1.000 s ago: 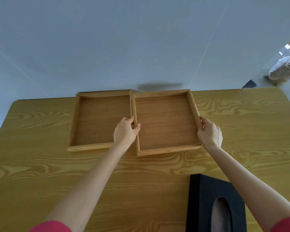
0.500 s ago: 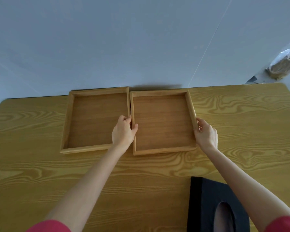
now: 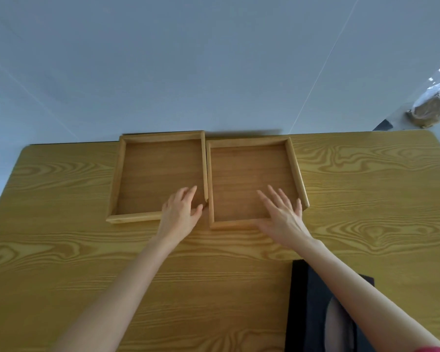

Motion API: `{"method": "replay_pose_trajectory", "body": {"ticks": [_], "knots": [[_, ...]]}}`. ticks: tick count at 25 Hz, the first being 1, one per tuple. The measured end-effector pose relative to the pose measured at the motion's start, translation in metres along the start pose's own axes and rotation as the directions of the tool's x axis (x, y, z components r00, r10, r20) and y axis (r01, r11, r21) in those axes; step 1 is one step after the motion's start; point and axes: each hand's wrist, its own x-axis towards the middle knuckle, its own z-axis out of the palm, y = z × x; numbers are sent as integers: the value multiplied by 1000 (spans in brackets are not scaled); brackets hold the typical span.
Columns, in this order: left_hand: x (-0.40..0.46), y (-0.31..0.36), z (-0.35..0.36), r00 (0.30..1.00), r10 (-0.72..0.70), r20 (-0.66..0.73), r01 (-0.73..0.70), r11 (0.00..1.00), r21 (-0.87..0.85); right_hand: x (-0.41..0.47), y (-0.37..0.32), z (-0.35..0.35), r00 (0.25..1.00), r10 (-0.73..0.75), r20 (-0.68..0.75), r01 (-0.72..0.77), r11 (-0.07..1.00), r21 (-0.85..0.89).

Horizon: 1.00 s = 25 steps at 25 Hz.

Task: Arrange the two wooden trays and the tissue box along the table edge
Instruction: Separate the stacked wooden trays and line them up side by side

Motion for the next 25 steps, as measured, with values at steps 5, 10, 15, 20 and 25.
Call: {"method": "replay_pose_trajectory", "body": {"ticks": [5,10,15,20,25], "knots": [[-19,-30,5,987,-122,102,97,970,222,-7,-14,30,995,-53,84,67,984,-168],[-11,-34,11,973,-139,186,90,964,250,-3,-14,40,998,-57,0,56,981,-184],[-9,-38,14,967,-148,208,92,962,257,-2,-13,41,997,-70,-20,65,980,-190],[-8,-38,14,959,-151,239,81,957,279,26,-17,30,999,-48,10,49,978,-203],[-7,-40,17,961,-143,239,68,952,298,29,-16,29,998,-61,22,64,974,-218]]}}
